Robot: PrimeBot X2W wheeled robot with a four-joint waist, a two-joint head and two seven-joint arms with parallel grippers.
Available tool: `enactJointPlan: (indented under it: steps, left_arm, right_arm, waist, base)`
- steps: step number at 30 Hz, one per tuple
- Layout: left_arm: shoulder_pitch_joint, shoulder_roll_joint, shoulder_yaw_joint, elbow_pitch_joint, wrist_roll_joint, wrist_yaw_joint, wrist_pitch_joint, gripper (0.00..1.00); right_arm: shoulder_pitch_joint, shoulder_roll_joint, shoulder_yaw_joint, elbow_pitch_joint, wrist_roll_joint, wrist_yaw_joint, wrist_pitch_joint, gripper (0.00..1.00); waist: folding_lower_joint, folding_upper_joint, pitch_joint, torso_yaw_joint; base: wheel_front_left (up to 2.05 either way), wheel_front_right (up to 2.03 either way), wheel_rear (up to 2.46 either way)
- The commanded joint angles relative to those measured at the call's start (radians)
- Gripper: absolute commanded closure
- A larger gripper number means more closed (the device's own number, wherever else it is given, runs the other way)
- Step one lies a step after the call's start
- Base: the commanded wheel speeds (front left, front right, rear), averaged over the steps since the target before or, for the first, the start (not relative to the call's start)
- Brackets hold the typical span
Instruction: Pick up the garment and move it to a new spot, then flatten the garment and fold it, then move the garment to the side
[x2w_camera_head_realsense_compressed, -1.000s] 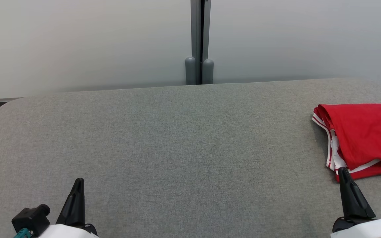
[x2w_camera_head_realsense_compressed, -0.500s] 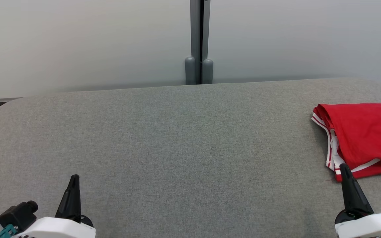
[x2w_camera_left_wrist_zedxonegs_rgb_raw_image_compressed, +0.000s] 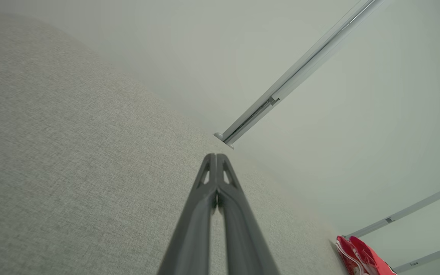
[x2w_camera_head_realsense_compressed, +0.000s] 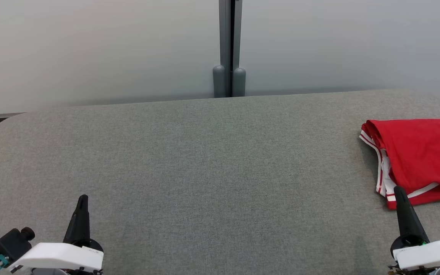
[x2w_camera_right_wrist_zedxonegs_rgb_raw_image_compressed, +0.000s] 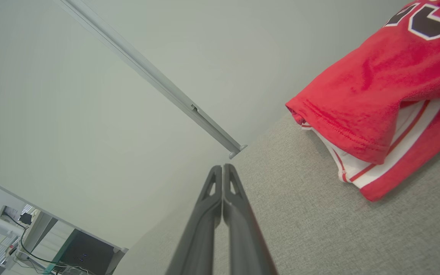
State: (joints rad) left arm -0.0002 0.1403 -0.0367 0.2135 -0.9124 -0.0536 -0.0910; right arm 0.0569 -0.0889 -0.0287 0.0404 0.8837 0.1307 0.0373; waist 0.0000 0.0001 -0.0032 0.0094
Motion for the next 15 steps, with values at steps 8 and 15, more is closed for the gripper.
enactJointPlan:
  steps: [8, 15]
  left_arm:
    - [-0.043, -0.008, 0.03, -0.004, -0.108, -0.018, 0.03, 1.0]
    - [-0.051, -0.017, 0.045, 0.0, -0.18, -0.026, 0.051, 1.0]
  right_arm:
    - [-0.042, -0.005, -0.012, 0.022, 0.12, 0.0, 0.009, 1.0]
    - [-0.057, -0.003, -0.016, 0.043, 0.197, 0.0, 0.015, 1.0]
  waist:
    - [0.0, -0.0001, 0.001, -0.001]
    - [0.0, -0.0001, 0.001, -0.002]
  base:
    - [0.0, 0.0, 0.0]
    - [0.0, 0.0, 0.0]
